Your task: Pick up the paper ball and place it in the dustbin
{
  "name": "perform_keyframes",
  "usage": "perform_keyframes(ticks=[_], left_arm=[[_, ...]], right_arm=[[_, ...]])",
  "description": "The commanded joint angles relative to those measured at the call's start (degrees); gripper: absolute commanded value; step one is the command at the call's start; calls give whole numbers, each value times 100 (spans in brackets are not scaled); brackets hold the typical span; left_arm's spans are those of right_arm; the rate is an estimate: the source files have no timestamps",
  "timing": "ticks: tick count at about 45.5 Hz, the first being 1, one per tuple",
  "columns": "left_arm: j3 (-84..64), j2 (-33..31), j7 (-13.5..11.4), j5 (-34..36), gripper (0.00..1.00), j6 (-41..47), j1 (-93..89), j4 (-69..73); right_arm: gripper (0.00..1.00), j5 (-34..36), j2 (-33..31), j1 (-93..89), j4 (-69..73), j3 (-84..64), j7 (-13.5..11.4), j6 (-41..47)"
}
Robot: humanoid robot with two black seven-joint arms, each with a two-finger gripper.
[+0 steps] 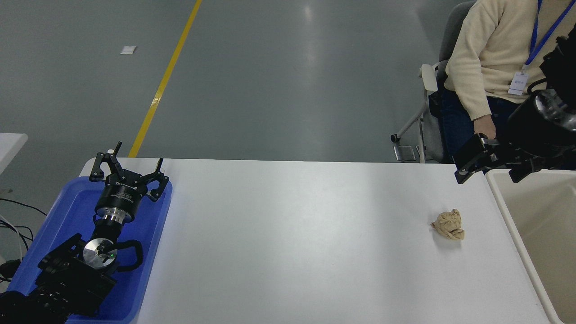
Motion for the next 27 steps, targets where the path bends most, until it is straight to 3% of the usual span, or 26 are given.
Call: perform_keyframes(ticks=[1, 27], left_arm=[[1, 0, -12, 0, 100, 0, 0, 0], [1, 0, -12, 0, 100, 0, 0, 0]], right_arm=[[100, 0, -27, 10, 0, 17, 0, 0], [100, 18, -89, -341, -87, 61, -9, 0]])
